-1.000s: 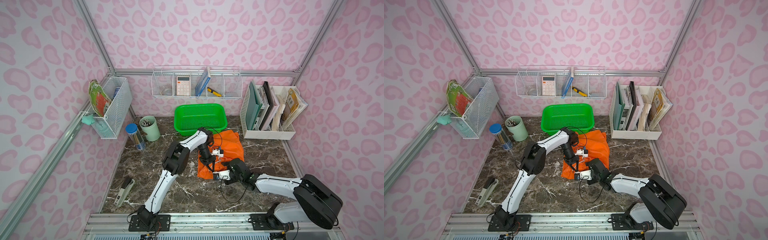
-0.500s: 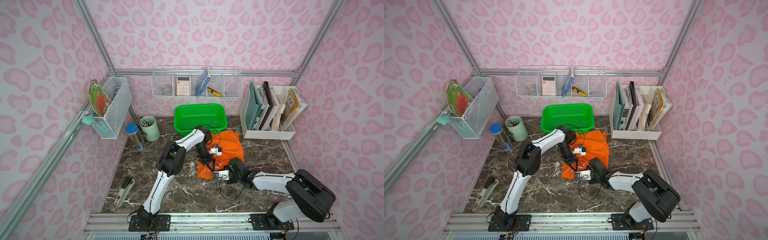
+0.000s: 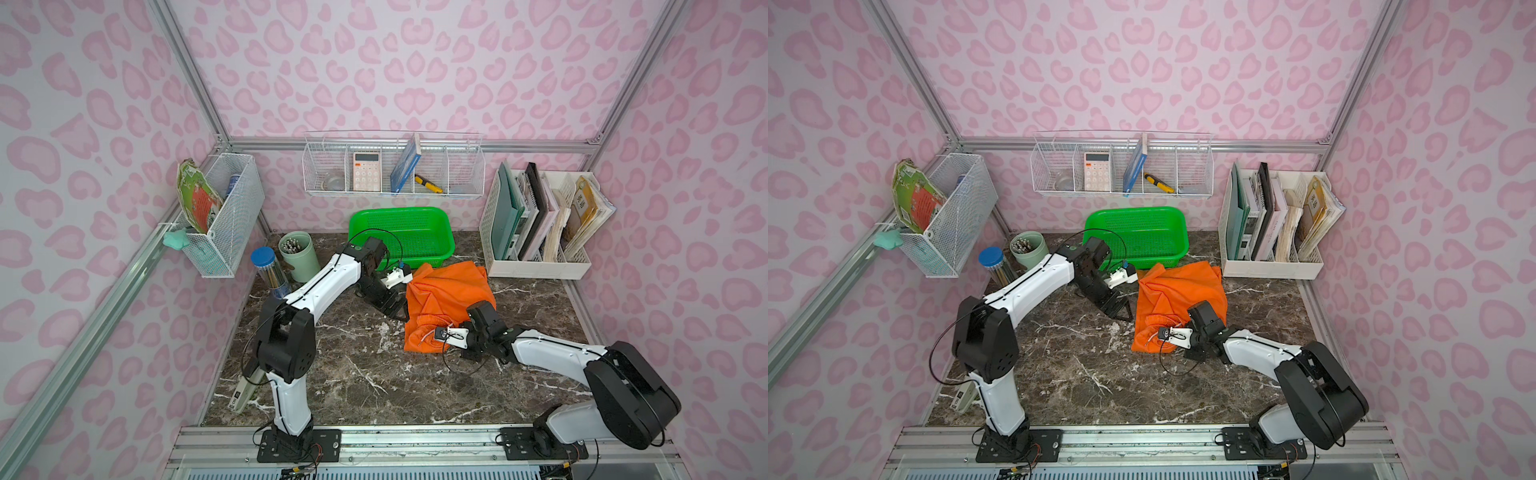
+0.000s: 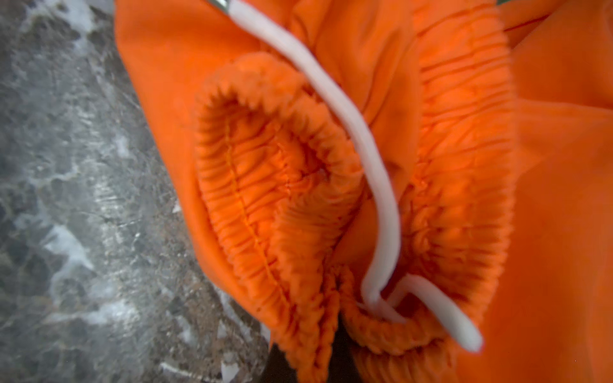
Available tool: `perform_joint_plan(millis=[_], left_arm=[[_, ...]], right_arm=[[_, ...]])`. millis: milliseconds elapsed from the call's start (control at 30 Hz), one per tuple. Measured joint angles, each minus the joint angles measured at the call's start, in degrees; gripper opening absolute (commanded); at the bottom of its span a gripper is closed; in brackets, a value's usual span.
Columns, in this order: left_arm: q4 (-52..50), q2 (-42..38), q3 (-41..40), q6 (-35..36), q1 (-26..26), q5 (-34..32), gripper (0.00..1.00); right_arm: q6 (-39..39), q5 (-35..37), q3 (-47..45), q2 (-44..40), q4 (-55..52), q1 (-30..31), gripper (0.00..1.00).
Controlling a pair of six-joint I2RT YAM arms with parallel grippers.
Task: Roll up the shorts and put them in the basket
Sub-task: Roll the shorts at the center of the board.
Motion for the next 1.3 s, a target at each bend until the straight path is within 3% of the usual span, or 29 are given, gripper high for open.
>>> perform_joint_plan(millis=[233,467,633,767,1000,1300], left_arm=[[12.37,-13.25,-11.76,-1.53,-2.16,-9.16,0.99],[21.81,-16.74,-17.81,3.54,-14.23,-21.03,0.99],[32.87,-14.75,-25.35,8.74,-22.75,-28.98,0.99],[40.89,-10.60,-26.91,13.14,-27.04,-33.94,0.99],[53.31,-4.85,-27.96,17.46,-29.24,-38.18,0.99],[61.53,0.85,-27.61,18.95,-29.75,-39.21,0.95]], right_arm=[[2.54,-9.07,4.63,1.57,-8.83,-5.25,0.00],[4.94,-14.95,8.83,4.02,-13.88,-9.44,0.00],[6.49,-18.91,10.43,7.17,-16.06,-11.54,0.00],[7.02,-21.77,12.13,9.77,-17.70,-13.09,0.00],[6.95,-26.25,14.95,13.81,-20.26,-15.28,0.00],[6.95,-28.24,15.78,15.72,-21.07,-15.85,0.00]])
